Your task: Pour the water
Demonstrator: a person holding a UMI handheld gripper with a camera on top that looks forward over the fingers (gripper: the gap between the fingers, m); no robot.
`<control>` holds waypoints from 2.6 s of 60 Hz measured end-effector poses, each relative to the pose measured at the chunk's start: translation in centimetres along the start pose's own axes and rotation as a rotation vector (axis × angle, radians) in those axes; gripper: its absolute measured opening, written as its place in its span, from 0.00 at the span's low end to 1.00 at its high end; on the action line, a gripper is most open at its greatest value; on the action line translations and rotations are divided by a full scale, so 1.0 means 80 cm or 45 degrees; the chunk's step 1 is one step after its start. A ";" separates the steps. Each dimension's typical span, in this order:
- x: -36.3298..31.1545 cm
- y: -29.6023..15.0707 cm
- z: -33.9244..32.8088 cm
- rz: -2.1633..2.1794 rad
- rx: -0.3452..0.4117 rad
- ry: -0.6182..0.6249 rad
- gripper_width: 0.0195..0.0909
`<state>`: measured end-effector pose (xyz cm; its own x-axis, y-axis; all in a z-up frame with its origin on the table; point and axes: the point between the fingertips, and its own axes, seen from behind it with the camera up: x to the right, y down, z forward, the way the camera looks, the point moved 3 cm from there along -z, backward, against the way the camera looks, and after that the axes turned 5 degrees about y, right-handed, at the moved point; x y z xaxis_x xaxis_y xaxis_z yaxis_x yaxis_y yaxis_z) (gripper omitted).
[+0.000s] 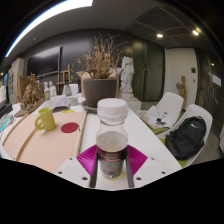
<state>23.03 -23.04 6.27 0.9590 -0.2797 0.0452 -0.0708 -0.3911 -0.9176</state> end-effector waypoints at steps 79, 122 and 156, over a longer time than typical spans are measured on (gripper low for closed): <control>-0.283 -0.254 0.161 -2.181 0.584 0.485 0.08; -0.260 -0.235 0.154 -0.947 0.205 0.158 0.09; -0.277 -0.110 0.205 -0.061 -0.032 -0.137 0.10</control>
<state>6.91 0.95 6.86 0.9853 -0.1648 0.0445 -0.0300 -0.4237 -0.9053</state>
